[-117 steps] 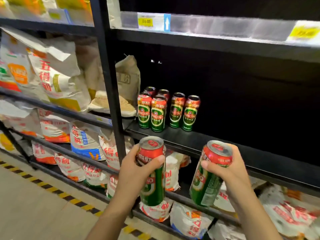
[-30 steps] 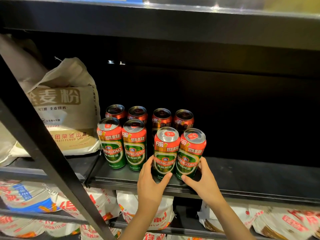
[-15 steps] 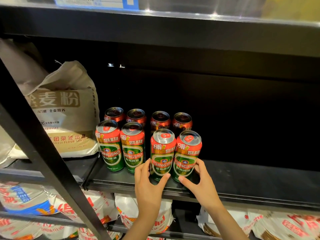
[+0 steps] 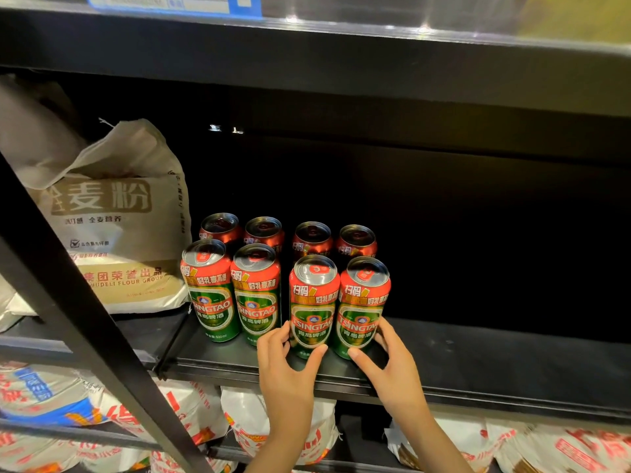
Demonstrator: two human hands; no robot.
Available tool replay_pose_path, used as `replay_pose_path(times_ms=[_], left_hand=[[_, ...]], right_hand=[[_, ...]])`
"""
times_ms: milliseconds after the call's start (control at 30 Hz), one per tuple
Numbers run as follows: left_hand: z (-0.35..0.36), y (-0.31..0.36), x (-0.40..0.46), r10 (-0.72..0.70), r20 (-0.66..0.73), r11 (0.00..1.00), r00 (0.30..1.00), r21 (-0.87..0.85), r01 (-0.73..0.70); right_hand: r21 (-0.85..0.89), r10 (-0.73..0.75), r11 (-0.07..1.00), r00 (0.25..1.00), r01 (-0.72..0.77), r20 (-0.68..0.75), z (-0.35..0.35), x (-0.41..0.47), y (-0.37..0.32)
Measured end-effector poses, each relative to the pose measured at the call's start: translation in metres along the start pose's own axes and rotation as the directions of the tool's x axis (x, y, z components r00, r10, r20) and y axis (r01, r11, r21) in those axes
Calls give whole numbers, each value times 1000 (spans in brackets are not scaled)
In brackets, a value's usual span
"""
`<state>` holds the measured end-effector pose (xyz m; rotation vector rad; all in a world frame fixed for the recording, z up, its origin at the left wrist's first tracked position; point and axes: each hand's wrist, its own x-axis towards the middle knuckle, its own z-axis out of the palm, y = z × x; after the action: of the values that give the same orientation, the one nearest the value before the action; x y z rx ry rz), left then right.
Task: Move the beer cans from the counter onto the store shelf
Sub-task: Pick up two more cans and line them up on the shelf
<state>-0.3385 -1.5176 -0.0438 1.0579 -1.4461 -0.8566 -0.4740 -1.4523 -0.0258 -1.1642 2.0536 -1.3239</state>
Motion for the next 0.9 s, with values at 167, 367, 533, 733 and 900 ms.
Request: replay_pose_path(times_ms=[167, 367, 533, 733, 900], left_hand=[[4, 1, 3, -15, -18, 1000, 1000, -2, 15], [6, 4, 4, -56, -41, 998, 998, -19, 55], [6, 3, 5, -55, -39, 998, 998, -21, 54], [7, 5, 5, -48, -46, 999, 998, 3, 48], [7, 10, 4, -72, -33, 997, 997, 27, 73]], right_hand=[[-42, -26, 999, 1000, 26, -8, 3, 1, -2], [-97, -40, 994, 999, 41, 16, 6, 4, -2], [-135, -31, 990, 999, 34, 20, 8, 5, -1], [-168, -43, 985, 999, 44, 13, 9, 4, -1], [-198, -42, 979, 999, 42, 4, 11, 1, -3]])
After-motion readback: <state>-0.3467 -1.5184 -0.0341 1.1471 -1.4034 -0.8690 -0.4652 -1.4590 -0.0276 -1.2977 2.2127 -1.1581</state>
